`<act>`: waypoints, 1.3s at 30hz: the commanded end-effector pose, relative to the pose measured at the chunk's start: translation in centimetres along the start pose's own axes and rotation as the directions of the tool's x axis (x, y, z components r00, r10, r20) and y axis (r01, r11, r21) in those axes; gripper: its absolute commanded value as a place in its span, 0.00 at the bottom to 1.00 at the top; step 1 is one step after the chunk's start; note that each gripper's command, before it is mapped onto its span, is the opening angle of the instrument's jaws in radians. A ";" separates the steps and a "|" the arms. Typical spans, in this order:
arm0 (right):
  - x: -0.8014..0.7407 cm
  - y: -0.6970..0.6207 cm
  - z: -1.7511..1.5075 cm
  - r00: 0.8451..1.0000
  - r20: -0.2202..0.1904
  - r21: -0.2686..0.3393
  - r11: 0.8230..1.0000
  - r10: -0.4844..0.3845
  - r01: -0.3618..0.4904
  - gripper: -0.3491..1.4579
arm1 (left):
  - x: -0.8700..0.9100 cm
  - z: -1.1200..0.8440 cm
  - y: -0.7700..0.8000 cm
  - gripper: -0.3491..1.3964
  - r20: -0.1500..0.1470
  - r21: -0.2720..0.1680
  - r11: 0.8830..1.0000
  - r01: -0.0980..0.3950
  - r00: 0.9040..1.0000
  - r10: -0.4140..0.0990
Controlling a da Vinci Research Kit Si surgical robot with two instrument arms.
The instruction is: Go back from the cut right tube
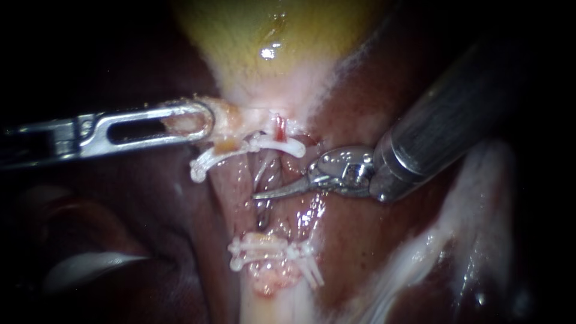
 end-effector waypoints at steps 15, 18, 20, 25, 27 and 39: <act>-0.12 -0.04 0.07 1.000 -0.025 -0.041 0.999 -0.012 0.011 0.83 | 0.00 0.00 0.00 0.00 -0.001 0.002 1.000 0.000 1.000 0.000; -0.11 -0.04 0.06 0.999 -0.032 -0.061 0.998 -0.012 0.010 0.90 | 0.00 0.00 0.00 0.00 -0.001 0.002 1.000 0.000 1.000 0.000; -0.11 -0.05 0.06 0.999 -0.043 -0.082 0.997 -0.013 0.009 0.96 | 0.00 -0.01 0.00 0.00 -0.001 0.002 1.000 0.000 1.000 0.000; -0.15 -0.15 -0.08 0.997 -0.052 -0.174 0.983 -0.064 0.054 0.98 | 0.00 -0.02 0.01 0.00 -0.001 0.002 1.000 -0.001 1.000 0.001; -0.15 -0.21 -0.19 0.993 -0.050 -0.230 0.969 -0.106 0.092 0.98 | 0.00 -0.02 0.01 0.00 -0.001 0.002 1.000 -0.001 1.000 0.001; -0.17 -0.58 -0.91 0.961 0.121 -0.466 0.841 -0.249 0.276 0.99 | -0.01 -0.03 0.02 0.00 -0.002 0.004 1.000 -0.001 1.000 0.001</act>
